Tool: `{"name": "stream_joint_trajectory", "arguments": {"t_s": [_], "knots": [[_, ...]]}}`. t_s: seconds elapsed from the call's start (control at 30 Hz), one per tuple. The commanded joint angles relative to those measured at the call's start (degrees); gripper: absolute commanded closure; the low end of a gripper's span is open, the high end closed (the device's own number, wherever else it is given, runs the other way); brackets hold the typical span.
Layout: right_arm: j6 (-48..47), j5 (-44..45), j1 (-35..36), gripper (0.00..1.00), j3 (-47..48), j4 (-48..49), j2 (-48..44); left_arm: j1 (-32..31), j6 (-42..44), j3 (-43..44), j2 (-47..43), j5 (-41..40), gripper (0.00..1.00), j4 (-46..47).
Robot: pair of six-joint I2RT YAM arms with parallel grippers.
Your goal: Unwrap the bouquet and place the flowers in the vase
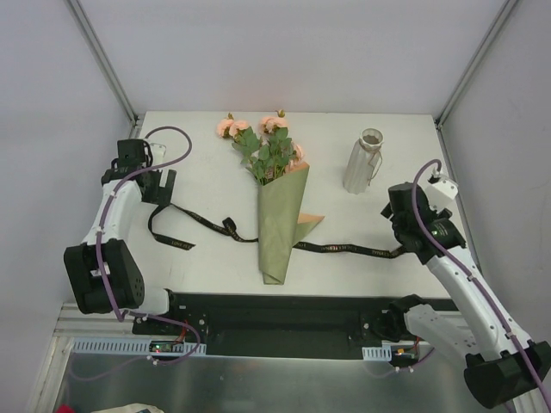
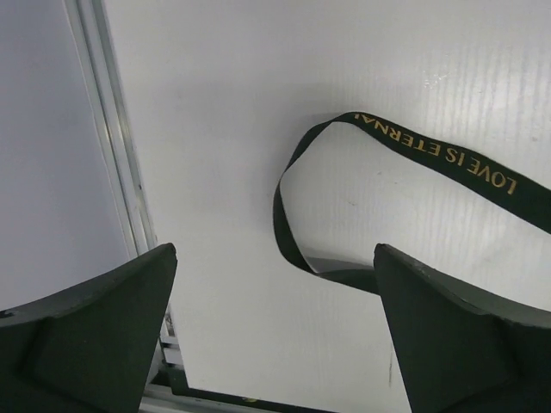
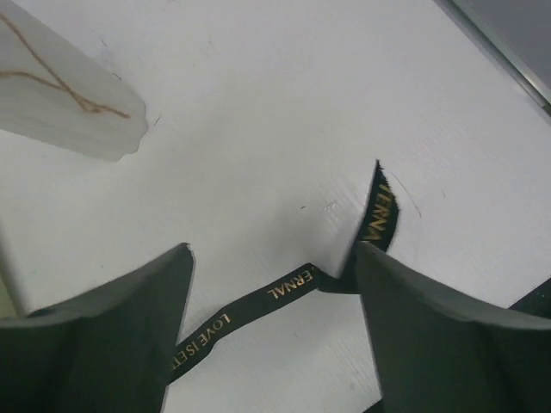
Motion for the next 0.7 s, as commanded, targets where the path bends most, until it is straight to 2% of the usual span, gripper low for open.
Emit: {"name": "stream_joint_trajectory", "arguments": {"t_s": [0.0,0.03,0.07,0.1,0.13,0.2,0.23,0.4,0.5,0.67], "knots": [[-10.8,5.2,6.9,0.06,3.8,-0.6,-0.1,-0.3,-1.5,1.6,-5.4,3.5,0.01,-3.1],[-11.9,7.7,12.9,0.02,4.0,-0.6,0.1,-0.2,-1.5,2.2,-5.8,5.3,0.01,-5.0],[-12.8,8.1,15.9,0.01,4.4,-0.5,0.4,-0.3,-1.4,2.5,-6.3,6.9,0.01,-5.9],[-15.8,7.6,18.7,0.04,4.4,0.7,1.0,-0.2,-1.1,3.1,-7.1,10.2,0.01,-7.0],[-17.6,5.5,24.2,0.04,4.3,1.7,1.2,-0.3,-0.9,3.2,-7.7,12.0,0.01,-8.5],[-22.7,3.0,30.6,0.04,3.2,6.9,1.7,-0.5,-0.2,2.2,-9.0,14.9,0.01,-9.2],[-27.6,1.8,37.3,0.04,3.1,8.3,2.5,-1.4,0.0,1.6,-9.4,14.6,0.01,-9.2],[-37.0,3.1,55.4,0.04,8.9,9.8,17.1,-3.2,-0.7,-1.3,-8.6,11.1,0.01,-9.1],[-40.7,2.7,60.7,0.04,12.3,12.4,25.7,-3.4,-1.4,-1.5,-8.9,10.6,0.01,-9.0],[-45.4,-2.3,63.5,0.04,16.5,17.0,36.6,-3.8,-1.4,-1.7,-10.9,11.4,0.01,-9.1]]}}
